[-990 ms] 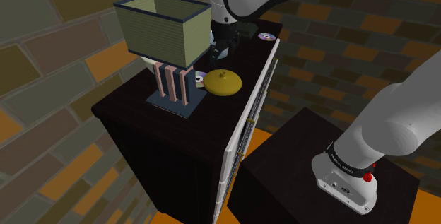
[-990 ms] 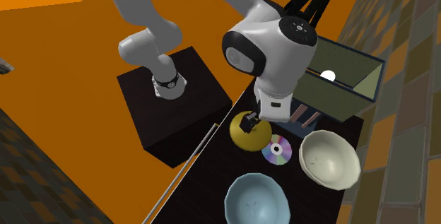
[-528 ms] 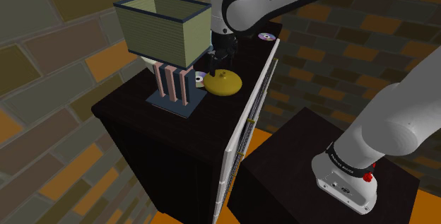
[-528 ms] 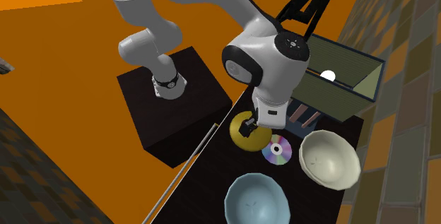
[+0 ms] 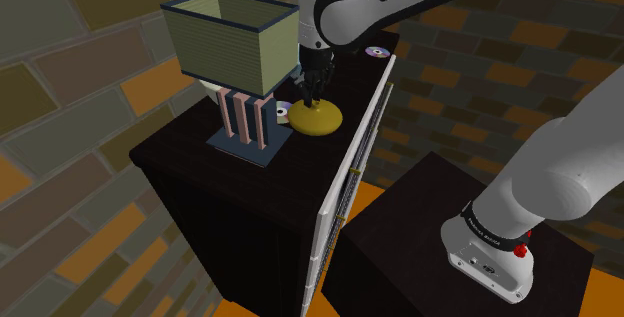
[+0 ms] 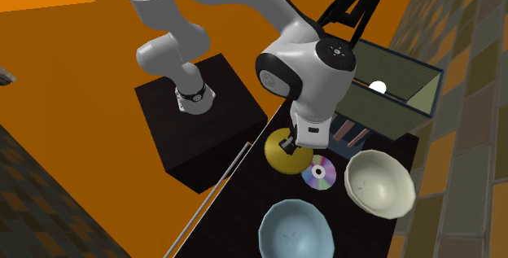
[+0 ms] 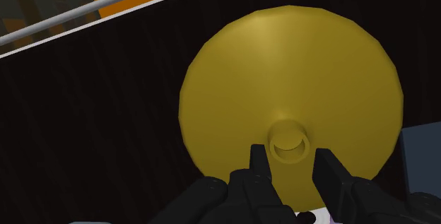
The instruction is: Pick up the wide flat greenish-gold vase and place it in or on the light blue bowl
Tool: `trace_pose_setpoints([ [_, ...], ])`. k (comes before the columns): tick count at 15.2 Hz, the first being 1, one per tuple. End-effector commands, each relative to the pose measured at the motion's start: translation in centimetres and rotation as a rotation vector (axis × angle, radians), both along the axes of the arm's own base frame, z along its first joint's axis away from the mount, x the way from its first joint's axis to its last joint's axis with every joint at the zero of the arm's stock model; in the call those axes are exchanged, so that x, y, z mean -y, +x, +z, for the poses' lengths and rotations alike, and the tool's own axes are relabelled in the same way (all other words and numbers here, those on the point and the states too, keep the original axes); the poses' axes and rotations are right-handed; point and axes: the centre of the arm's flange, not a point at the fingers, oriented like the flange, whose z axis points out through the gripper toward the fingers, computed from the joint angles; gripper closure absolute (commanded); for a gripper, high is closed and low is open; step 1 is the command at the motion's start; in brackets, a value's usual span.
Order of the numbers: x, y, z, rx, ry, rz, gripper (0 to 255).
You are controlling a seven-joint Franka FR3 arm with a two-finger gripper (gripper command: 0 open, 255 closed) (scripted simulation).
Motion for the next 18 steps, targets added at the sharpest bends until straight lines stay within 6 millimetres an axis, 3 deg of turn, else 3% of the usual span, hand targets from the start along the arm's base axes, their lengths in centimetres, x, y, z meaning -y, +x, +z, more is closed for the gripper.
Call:
trace_pose_setpoints([
  [1, 0.0, 0.0, 0.0, 0.0, 0.0, 0.0, 255],
  [8, 0.0, 0.0, 0.0, 0.0, 0.0, 0.0, 255],
  [18, 0.0, 0.0, 5.3, 0.0, 0.0, 0.0, 255],
])
